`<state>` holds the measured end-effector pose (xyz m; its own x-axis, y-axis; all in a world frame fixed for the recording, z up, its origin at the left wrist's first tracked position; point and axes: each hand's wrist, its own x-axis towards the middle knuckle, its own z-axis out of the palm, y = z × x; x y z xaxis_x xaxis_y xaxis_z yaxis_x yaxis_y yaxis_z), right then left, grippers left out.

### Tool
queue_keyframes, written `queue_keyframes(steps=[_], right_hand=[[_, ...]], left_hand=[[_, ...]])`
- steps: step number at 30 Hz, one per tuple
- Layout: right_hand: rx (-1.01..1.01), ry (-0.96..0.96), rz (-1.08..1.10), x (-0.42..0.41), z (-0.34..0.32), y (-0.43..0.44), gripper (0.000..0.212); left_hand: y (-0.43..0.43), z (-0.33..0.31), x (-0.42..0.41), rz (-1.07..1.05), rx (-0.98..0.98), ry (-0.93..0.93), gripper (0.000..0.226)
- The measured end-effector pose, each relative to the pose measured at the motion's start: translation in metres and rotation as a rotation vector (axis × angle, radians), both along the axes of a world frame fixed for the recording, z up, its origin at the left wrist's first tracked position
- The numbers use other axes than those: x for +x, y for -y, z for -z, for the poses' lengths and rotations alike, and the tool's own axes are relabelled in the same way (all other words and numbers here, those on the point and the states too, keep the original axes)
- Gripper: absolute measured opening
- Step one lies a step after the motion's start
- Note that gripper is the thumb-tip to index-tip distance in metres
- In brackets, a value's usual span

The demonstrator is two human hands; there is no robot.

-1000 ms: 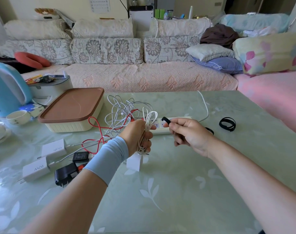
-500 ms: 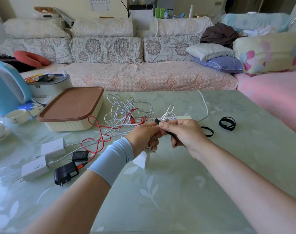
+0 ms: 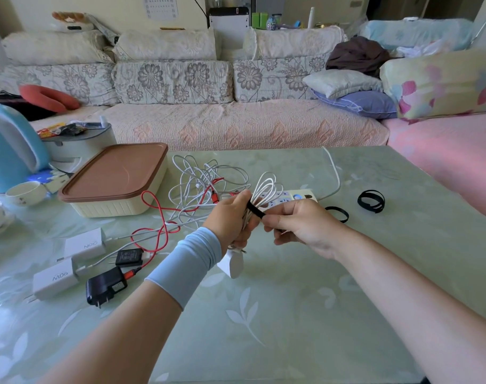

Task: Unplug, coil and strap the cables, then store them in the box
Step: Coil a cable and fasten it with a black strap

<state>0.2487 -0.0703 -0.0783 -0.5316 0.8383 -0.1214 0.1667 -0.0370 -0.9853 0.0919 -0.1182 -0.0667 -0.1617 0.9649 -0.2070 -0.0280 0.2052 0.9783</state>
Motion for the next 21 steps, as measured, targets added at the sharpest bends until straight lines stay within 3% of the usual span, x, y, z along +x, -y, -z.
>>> queue_keyframes(steps=[7, 12, 15, 17, 21], right_hand=[[0.176, 0.162, 0.054, 0.002, 0.004, -0.004, 0.007], [0.224, 0.23, -0.026, 0.013, 0.0, -0.009, 0.018], [0.118, 0.2, -0.103, 0.025, -0.003, -0.013, 0.009], [0.035, 0.154, -0.139, 0.028, -0.003, -0.016, 0.019], [-0.279, -0.118, -0.072, 0.03, -0.009, -0.021, 0.032]], left_hand=[[0.002, -0.002, -0.001, 0.06, 0.075, -0.115, 0.035], [0.009, -0.004, -0.003, 0.291, 0.079, -0.21, 0.031], [0.012, -0.007, -0.005, 0.32, 0.064, -0.38, 0.033], [0.012, -0.006, -0.006, 0.309, 0.054, -0.498, 0.032], [0.011, -0.002, -0.006, 0.289, 0.103, -0.64, 0.039]])
